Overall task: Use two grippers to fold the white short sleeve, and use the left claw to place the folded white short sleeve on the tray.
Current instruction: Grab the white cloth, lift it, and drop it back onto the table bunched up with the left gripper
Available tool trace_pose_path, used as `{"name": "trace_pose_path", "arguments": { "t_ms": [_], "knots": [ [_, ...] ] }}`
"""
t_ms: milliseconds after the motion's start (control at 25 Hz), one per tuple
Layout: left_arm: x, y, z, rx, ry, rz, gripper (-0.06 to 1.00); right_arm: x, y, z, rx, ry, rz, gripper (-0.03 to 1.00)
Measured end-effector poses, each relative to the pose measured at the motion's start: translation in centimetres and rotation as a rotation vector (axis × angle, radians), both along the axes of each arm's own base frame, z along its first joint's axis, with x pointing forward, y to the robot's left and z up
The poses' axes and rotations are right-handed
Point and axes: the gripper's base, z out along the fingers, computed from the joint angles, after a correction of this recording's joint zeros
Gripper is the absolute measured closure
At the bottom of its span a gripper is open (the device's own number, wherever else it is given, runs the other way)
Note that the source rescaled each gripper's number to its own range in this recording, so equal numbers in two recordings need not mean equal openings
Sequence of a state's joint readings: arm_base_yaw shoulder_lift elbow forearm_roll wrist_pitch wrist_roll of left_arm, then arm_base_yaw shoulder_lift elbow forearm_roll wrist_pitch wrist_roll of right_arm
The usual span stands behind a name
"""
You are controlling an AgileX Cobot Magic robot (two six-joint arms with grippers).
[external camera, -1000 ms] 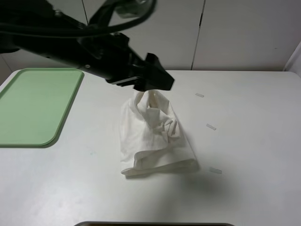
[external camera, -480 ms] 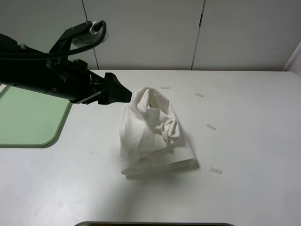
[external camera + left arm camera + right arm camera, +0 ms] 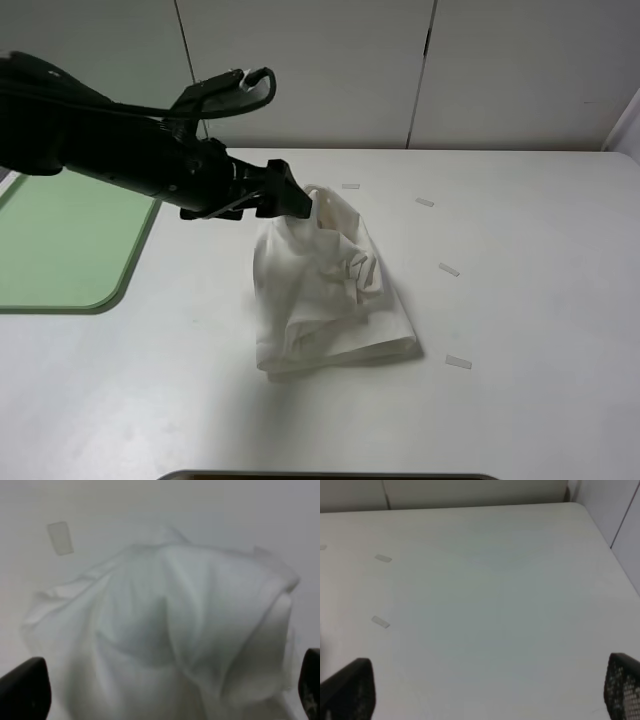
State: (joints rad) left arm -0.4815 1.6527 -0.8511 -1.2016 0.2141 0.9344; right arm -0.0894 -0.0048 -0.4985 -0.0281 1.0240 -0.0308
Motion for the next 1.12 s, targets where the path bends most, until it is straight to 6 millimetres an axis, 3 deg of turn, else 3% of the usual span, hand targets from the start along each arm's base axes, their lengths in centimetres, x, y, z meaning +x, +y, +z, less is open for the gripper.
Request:
{"name": "trace_pose_path", "arguments": {
  "t_ms": [360, 520, 560, 880, 1000, 1120],
  "knots": [
    [2.4, -4.4, -1.1, -0.099, 0.071, -0.100, -0.06, 0.0, 0.0, 0.0, 0.000, 0.000, 0.000, -0.03],
    [3.2, -6.9, -2.0, -0.137, 0.061, -0.134, -0.06, 0.0, 0.0, 0.0, 0.000, 0.000, 0.000, -0.03],
    [3.6, -8.5, -2.6, -0.164, 0.054, -0.151, -0.06, 0.0, 0.0, 0.0, 0.000, 0.000, 0.000, -0.03],
    [3.7, -12.0, -4.5, -0.204, 0.051, -0.189, -0.06, 0.0, 0.0, 0.0, 0.000, 0.000, 0.000, -0.03],
    [2.9, -13.4, -6.6, -0.184, 0.052, -0.228, -0.06, 0.0, 0.0, 0.0, 0.000, 0.000, 0.000, -0.03],
    [2.8, -13.6, -7.1, -0.163, 0.039, -0.235, -0.06, 0.0, 0.0, 0.0, 0.000, 0.000, 0.000, -0.03]
  ]
}}
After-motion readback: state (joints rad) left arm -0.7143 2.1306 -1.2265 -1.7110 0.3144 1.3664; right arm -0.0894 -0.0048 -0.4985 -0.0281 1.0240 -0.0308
